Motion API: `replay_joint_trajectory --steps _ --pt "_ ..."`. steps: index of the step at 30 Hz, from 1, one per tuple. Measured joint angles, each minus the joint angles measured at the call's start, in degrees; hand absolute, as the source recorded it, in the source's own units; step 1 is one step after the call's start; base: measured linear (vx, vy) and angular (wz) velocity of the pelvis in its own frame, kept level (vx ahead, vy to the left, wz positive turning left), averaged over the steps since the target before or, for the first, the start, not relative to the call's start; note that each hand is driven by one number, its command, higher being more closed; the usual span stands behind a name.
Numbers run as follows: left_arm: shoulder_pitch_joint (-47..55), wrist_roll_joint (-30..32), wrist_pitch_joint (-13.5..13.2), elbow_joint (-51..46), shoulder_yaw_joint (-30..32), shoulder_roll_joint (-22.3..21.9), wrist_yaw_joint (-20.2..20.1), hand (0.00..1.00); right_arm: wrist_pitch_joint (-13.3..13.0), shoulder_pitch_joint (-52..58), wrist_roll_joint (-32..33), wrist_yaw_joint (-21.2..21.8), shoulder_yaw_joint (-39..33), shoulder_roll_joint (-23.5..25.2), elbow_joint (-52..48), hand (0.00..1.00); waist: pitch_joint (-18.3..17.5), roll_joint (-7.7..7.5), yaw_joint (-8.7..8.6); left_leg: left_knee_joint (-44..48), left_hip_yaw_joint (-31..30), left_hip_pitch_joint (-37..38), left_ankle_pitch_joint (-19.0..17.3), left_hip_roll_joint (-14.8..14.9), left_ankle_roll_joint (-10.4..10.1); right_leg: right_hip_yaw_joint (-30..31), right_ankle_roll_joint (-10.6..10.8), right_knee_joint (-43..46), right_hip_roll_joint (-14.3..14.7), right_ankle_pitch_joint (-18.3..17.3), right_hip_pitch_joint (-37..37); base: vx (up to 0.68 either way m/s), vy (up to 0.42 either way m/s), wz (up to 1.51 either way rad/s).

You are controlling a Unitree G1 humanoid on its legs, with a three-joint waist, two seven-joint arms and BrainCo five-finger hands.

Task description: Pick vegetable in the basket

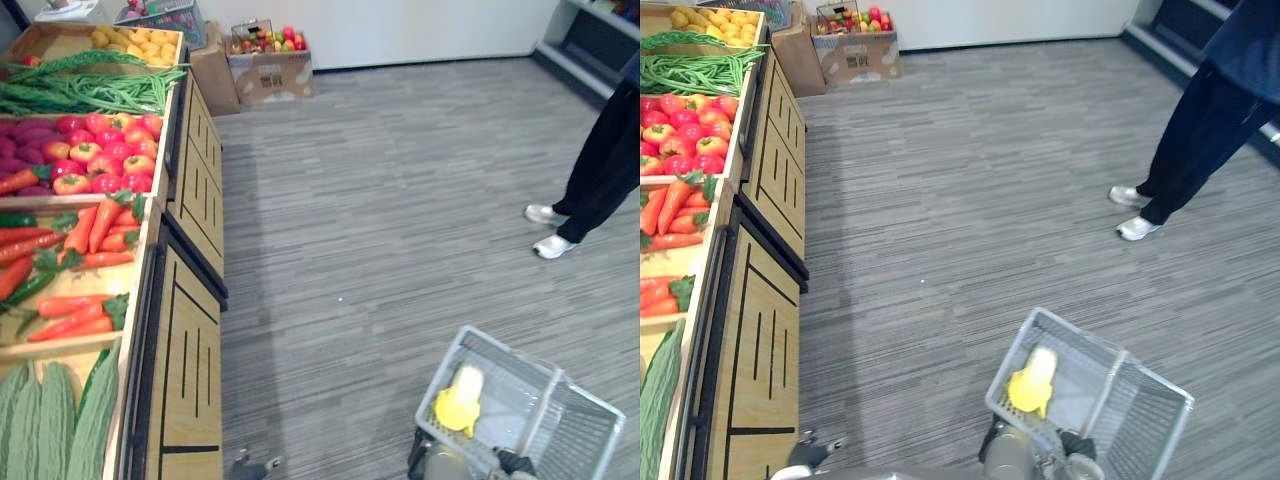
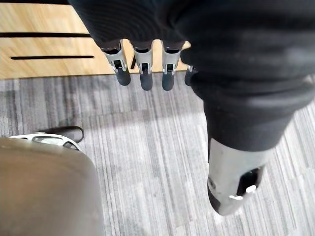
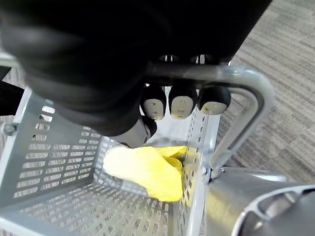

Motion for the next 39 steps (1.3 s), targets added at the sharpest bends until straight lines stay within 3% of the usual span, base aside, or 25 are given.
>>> replay_joint_trajectory --steps 2,3,5,6,8,10,12,14,15,17,18,19,20,21,22,23,24,25,29,32,33,35,36,38,39 --pt "0.2 0.0 0.0 0.0 0.3 0.4 0.0 0.00 0.0 0.7 -0.2 0.1 0.1 0.0 0.3 1.00 -0.9 -0.29 -0.14 6.7 -3.9 -3.0 3.1 1.1 0.7 -1.7 0.0 1.3 0.1 -3.9 2.0 0.52 -0.339 0.42" --pt "0.0 -0.2 0.0 -0.6 0.8 0.6 0.0 0.00 0.0 1.2 -0.6 0.1 0.6 -0.4 1.9 1.00 -0.9 -0.41 -0.49 20.8 -7.4 -9.5 7.8 3.1 2.8 -4.4 -0.3 -1.2 1.1 -5.3 6.6 0.46 -0.277 0.56" --pt "0.0 -0.4 0.1 -0.7 1.4 0.5 0.1 0.00 0.2 1.4 -0.5 0.0 1.1 -0.4 2.3 1.00 -0.9 -0.50 -0.41 26.2 -7.9 -12.2 11.1 4.0 3.9 -5.3 -0.4 -2.6 1.6 -5.6 8.7 0.46 -0.232 0.26" --pt "0.7 -0.7 0.4 -1.2 2.1 0.7 0.1 0.00 1.0 2.0 -0.4 -0.1 2.9 -0.6 2.3 1.00 -0.2 -1.52 0.15 40.6 -7.3 -18.3 19.1 7.1 5.8 -5.9 -0.5 -7.4 2.9 -5.8 14.6 0.46 -0.184 -0.04" --pt "0.7 -0.7 0.5 -1.3 2.8 0.7 0.0 0.00 1.2 1.8 -0.4 -0.5 2.9 -0.9 2.1 1.00 0.0 -1.54 0.80 54.8 -6.7 -24.8 12.6 7.2 7.4 -5.4 -0.5 -11.0 3.4 -5.8 20.6 0.44 -0.115 -0.13" --pt "0.7 -0.8 0.4 -3.0 3.3 0.2 0.1 0.00 1.4 2.2 -0.4 -1.0 3.0 -1.2 2.0 1.00 0.1 -1.68 1.86 58.6 -7.0 -28.8 7.8 4.1 7.5 -5.1 -0.5 -12.7 2.8 -5.8 25.1 0.39 0.047 -0.13" --pt "0.7 -0.8 0.4 -4.5 3.2 -0.2 0.1 0.00 1.5 2.6 -0.4 -1.1 3.1 -1.0 2.0 1.00 0.1 -1.65 2.75 53.7 -5.7 -34.2 4.6 0.7 7.0 -5.2 0.0 -13.7 2.1 -6.2 28.2 0.43 0.242 -0.14" --pt "0.7 -0.9 0.3 -4.5 3.0 -0.7 0.2 0.00 1.5 3.1 -0.4 -1.1 3.0 -1.1 1.4 1.00 0.3 -0.77 3.23 37.8 -0.1 -34.9 5.4 -0.4 10.6 -5.3 3.1 -13.1 2.1 -8.0 30.0 0.38 0.281 0.07" --pt "0.4 -0.8 0.4 -4.4 3.1 0.1 0.2 0.00 1.8 3.4 -0.3 -1.2 2.9 0.6 1.4 1.00 0.0 -2.10 2.63 34.7 2.5 -32.0 1.6 -2.5 13.0 -5.4 4.5 -12.7 0.2 -9.9 30.2 0.32 0.194 0.54" --pt "-0.9 -0.8 0.2 -5.8 3.3 0.3 0.6 0.00 1.8 2.7 -0.4 -0.6 3.7 1.5 1.2 1.00 0.8 -3.87 2.00 27.4 3.8 -30.2 0.8 -5.5 14.1 -4.7 3.2 -15.1 1.9 -10.8 29.7 0.31 0.141 0.85" --pt "-1.5 -0.7 0.5 -5.5 3.5 0.0 0.7 0.00 1.7 2.4 -0.4 -0.7 4.2 2.0 0.3 1.00 1.7 -3.60 2.75 23.5 4.3 -27.5 0.9 -6.3 14.1 -3.8 2.7 -18.2 4.3 -10.5 30.2 0.24 0.054 0.49" --pt "-0.7 -0.7 0.5 -5.9 4.4 -0.4 0.7 0.00 1.4 2.6 -0.4 -0.6 5.4 3.1 -1.5 1.00 2.0 -4.07 3.76 25.7 5.8 -27.1 1.0 -6.4 14.2 -3.1 1.0 -20.9 5.7 -6.9 30.9 0.15 -0.011 0.04" --pt "-0.6 -0.6 0.5 -6.0 5.3 -0.7 0.7 0.00 1.2 2.6 -0.4 -0.6 6.2 3.6 -2.4 1.00 2.7 -4.29 4.26 29.7 6.6 -28.0 1.3 -6.0 14.6 -4.7 1.6 -20.8 4.7 -7.2 32.2 0.10 -0.041 -0.27" --pt "-0.2 -0.6 0.5 -5.9 6.2 -1.2 0.9 0.00 1.1 2.6 -0.4 -0.6 8.2 3.5 -3.5 1.00 2.4 -4.18 4.87 32.9 7.2 -30.8 -1.0 -4.7 12.5 -3.7 2.6 -20.7 3.6 -7.4 33.1 0.09 -0.014 -0.22" --pt "0.5 -0.6 0.5 -5.8 6.0 -1.6 0.9 0.00 1.1 2.7 -0.4 -0.6 9.1 3.2 -4.1 1.00 1.8 -3.06 4.88 29.9 7.1 -31.6 -0.9 -3.7 12.3 -3.6 2.6 -20.4 3.7 -7.4 33.0 0.15 0.083 -0.25" --pt "1.2 -0.5 0.4 -5.9 5.7 -2.8 0.9 0.00 1.1 2.9 -0.5 -0.6 9.7 2.9 -5.1 1.00 0.6 -0.60 4.84 23.8 7.7 -33.1 3.1 -0.2 11.9 -3.6 2.7 -20.2 4.9 -7.4 33.0 0.15 0.148 -0.18" --pt "1.8 -0.6 0.5 -5.8 6.0 -3.0 0.9 0.00 1.1 2.8 -0.5 -0.6 10.3 3.2 -5.1 1.00 0.1 -0.71 5.00 23.6 9.6 -33.5 5.7 1.3 11.5 -3.7 4.0 -20.1 4.5 -8.3 33.2 0.20 0.199 -0.19" --pt "2.3 -0.5 0.5 -5.8 5.9 -2.6 0.9 0.00 1.2 2.7 -0.6 -0.5 12.0 3.8 -5.2 1.00 -0.3 -2.53 5.38 23.2 11.8 -33.3 3.3 -0.4 11.7 -3.6 4.8 -19.4 2.1 -8.8 33.0 0.15 0.154 -0.07" --pt "2.5 -0.4 0.5 -5.1 4.0 0.0 0.9 0.00 1.2 2.7 -0.5 -0.1 11.9 5.4 -2.5 1.00 -3.0 -6.44 6.20 18.7 12.3 -31.6 2.5 -6.0 12.6 -2.1 4.0 -10.9 -3.2 -6.7 28.7 0.31 0.277 0.33" --pt "2.7 -0.5 1.1 -3.8 2.0 2.4 0.7 0.00 1.3 2.1 -0.5 -0.1 11.2 5.1 0.4 1.00 -3.7 -8.48 6.10 13.7 9.1 -26.1 2.7 -10.2 14.1 1.6 6.3 8.1 -7.6 2.5 23.1 0.39 0.287 0.69" --pt "2.9 -0.4 1.5 -3.9 0.5 3.1 0.7 0.00 1.0 0.9 -0.5 -0.2 11.3 4.7 0.3 1.00 -3.5 -8.27 5.77 11.6 6.9 -23.2 2.5 -11.4 14.5 4.1 6.3 17.6 -9.0 10.8 19.6 0.37 0.226 0.97" --pt "2.8 -0.4 1.6 -4.0 -1.5 3.9 0.4 0.00 0.9 -0.5 -0.5 -0.1 11.5 4.4 0.9 1.00 -3.0 -8.15 4.25 9.6 2.7 -18.9 2.0 -12.6 15.3 8.6 5.5 34.2 -7.8 7.8 13.7 0.38 0.169 1.12" --pt "3.0 -0.4 1.6 -4.0 -1.5 3.9 0.4 0.00 0.6 -0.4 -0.5 0.0 11.5 4.3 1.1 1.00 -2.8 -7.80 4.13 7.6 0.5 -15.1 1.8 -12.8 15.5 10.0 4.6 39.7 -5.5 2.8 10.6 0.38 0.094 0.99" --pt "3.4 -0.4 1.7 -3.9 -1.5 3.8 0.4 0.00 -0.2 -0.7 -0.5 0.0 11.5 4.0 1.0 1.00 -2.3 -7.13 3.88 4.0 -2.4 -9.6 1.6 -13.2 15.3 7.7 1.6 38.7 -3.7 -4.7 7.3 0.38 0.043 1.00" --pt "3.4 -0.4 1.7 -3.9 -1.4 3.3 0.4 0.00 -0.3 -0.6 -0.5 0.1 11.5 3.4 1.1 1.00 -2.3 -6.54 3.30 3.2 -5.6 -7.5 0.7 -13.2 15.1 2.8 0.4 29.9 -3.4 -8.5 5.9 0.30 -0.029 0.96"
